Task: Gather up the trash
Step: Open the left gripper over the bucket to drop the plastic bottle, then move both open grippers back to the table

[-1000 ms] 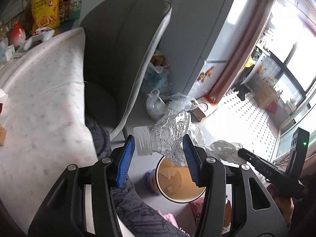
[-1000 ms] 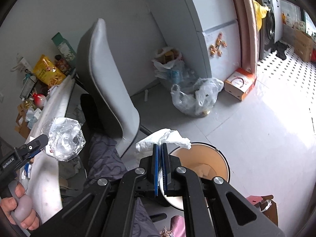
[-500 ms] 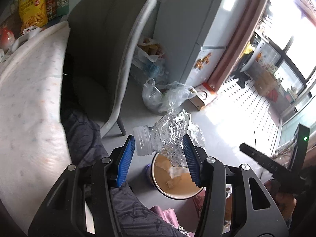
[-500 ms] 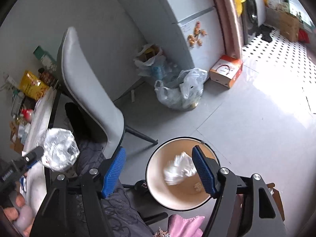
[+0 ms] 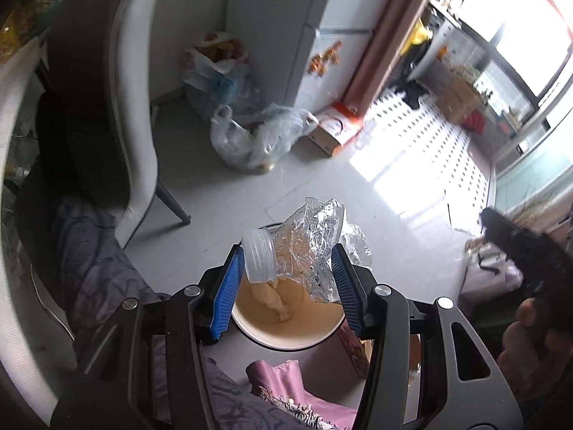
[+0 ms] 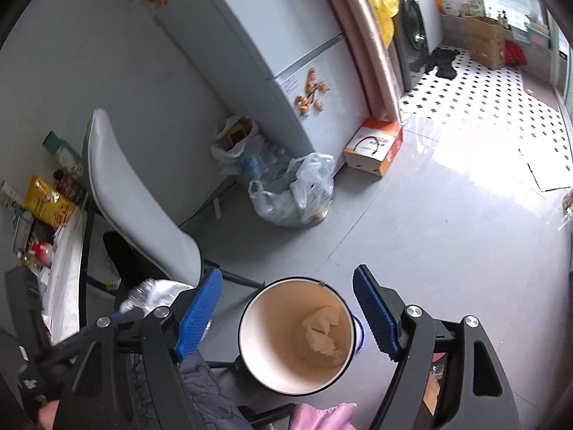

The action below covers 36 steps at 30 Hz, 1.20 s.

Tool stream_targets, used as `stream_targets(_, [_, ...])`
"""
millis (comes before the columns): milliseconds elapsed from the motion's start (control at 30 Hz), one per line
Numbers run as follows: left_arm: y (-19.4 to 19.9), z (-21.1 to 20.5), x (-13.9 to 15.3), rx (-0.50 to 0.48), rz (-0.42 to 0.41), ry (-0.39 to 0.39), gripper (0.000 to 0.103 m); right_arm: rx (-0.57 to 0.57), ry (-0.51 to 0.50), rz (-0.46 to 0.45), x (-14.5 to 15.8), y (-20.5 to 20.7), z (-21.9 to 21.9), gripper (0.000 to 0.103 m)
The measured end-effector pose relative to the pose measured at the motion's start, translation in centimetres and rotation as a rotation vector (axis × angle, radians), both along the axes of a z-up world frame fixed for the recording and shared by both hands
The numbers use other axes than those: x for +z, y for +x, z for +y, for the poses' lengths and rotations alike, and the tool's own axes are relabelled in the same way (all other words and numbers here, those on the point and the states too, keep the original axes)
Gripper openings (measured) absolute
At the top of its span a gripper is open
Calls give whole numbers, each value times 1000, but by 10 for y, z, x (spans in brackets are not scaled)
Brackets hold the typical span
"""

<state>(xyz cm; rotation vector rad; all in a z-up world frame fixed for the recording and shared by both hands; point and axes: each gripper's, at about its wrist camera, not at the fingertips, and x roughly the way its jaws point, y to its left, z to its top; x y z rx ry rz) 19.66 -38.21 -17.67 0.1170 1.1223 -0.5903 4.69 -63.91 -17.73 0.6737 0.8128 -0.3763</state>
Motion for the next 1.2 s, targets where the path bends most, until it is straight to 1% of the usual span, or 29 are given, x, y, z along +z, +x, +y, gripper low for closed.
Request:
stream_targets(100, [3, -8, -11, -11, 33, 6, 53, -14, 5, 4, -3, -2, -4, 75])
stream_targets(133, [5, -10, -12, -19, 44, 0, 70, -16, 7, 7, -4, -1, -5, 75])
stream_targets(167, [6, -9, -13, -22, 48, -3, 89, -16, 10, 9, -6, -1, -5, 75])
stream_targets(233, [6, -5, -8, -5, 18, -16, 97, -13, 14, 11, -8, 2, -5, 75])
stream_targets(367, [11, 4, 4, 13, 13, -23, 97, -2, 18, 11, -10, 5, -1, 75])
stream_targets(533, [8, 26, 33, 45, -22, -47, 97, 12, 11, 3, -4, 8, 6, 76])
stream_targets(667, [5, 49, 55, 86, -51, -83, 97, 34, -21, -18, 10, 13, 19, 83])
stream_targets(833, [-1, 84, 76, 144, -92, -116, 97, 95, -60, -51, 32, 22, 47, 90])
stream_targets(967, [-9, 112, 93, 194, -128, -141, 97, 164, -95, -88, 51, 30, 80, 96])
stream_targets(1100, [-16, 143, 109, 238, -172, -175, 97, 241, -110, -115, 70, 41, 113, 95])
stream_targets(1200, [-22, 170, 120, 280, -216, -188, 97, 257, -172, -123, 86, 43, 135, 95])
